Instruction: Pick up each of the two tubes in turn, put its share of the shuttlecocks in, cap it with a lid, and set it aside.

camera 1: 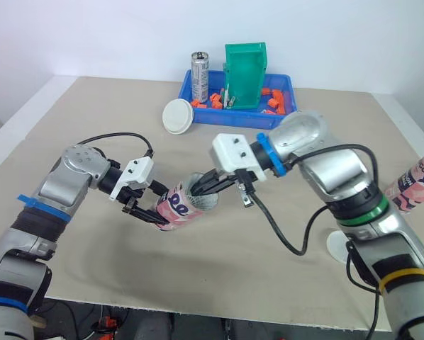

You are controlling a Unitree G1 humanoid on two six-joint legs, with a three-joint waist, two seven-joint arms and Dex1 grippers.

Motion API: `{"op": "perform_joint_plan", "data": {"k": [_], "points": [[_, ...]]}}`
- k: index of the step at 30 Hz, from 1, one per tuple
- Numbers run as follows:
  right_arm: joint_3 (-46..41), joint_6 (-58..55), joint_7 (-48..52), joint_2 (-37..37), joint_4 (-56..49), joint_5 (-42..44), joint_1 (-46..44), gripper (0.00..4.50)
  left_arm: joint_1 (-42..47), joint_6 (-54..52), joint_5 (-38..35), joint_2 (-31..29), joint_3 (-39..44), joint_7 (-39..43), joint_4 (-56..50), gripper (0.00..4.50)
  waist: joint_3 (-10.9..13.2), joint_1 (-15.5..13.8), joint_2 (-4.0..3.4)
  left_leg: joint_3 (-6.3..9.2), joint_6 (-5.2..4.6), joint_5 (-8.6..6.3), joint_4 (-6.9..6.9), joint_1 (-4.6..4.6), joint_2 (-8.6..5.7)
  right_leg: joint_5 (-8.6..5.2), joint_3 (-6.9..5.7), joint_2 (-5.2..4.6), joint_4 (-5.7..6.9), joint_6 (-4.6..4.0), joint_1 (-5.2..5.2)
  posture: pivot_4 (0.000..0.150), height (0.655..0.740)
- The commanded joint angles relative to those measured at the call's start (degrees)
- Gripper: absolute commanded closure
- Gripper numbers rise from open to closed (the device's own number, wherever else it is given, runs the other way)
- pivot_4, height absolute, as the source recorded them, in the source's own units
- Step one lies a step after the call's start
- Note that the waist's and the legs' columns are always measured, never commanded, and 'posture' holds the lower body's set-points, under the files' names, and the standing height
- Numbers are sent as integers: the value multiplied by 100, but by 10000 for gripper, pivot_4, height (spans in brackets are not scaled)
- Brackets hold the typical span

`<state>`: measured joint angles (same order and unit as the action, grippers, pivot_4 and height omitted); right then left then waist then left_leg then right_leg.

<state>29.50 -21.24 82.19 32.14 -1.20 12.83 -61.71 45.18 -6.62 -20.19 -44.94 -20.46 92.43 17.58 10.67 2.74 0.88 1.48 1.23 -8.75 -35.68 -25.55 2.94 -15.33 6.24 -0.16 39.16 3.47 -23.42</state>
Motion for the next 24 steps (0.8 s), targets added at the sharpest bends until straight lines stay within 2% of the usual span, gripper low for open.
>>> {"op": "perform_joint_plan", "data": {"k": [1, 6, 11, 17, 24], "points": [[215, 247, 328, -170, 179, -226, -185, 44335, 127, -3, -76, -33, 153, 7, -89, 14181, 0, 0, 0, 1, 0, 0, 1, 0, -1, 1, 0, 0, 0, -3, 0, 1500, 7362], [566, 824, 203, -777, 1118, -900, -478, 44335, 111, -63, -85, -46, 210, 7, -123, 14181, 0, 2, 0, 7, 0, 0, 3, -2, -2, 9, -5, 2, 2, -20, -1, 1500, 7362], [274, 827, 292, -1030, 1223, -833, -567, 44335, 86, -110, -86, -53, 251, 7, -162, 14181, 0, 0, 0, 14, 1, 0, 3, 0, 5, 9, -15, 7, 4, -22, 0, 1500, 7362], [-507, 281, 855, -540, 659, -1, -495, 44335, 41, -135, -78, -43, 294, 7, -200, 14181, 0, -11, 0, 20, 2, 1, 2, -5, 2, 10, -16, 6, 4, -24, 3, 1500, 7362], [-1334, -88, 1031, 487, 120, 796, -431, 44335, -6, -162, -85, 25, 361, 7, -224, 14181, 1, -7, 0, 23, 2, 1, 4, -7, -1, 9, -16, 5, 4, -26, 2, 1500, 7362]]}}
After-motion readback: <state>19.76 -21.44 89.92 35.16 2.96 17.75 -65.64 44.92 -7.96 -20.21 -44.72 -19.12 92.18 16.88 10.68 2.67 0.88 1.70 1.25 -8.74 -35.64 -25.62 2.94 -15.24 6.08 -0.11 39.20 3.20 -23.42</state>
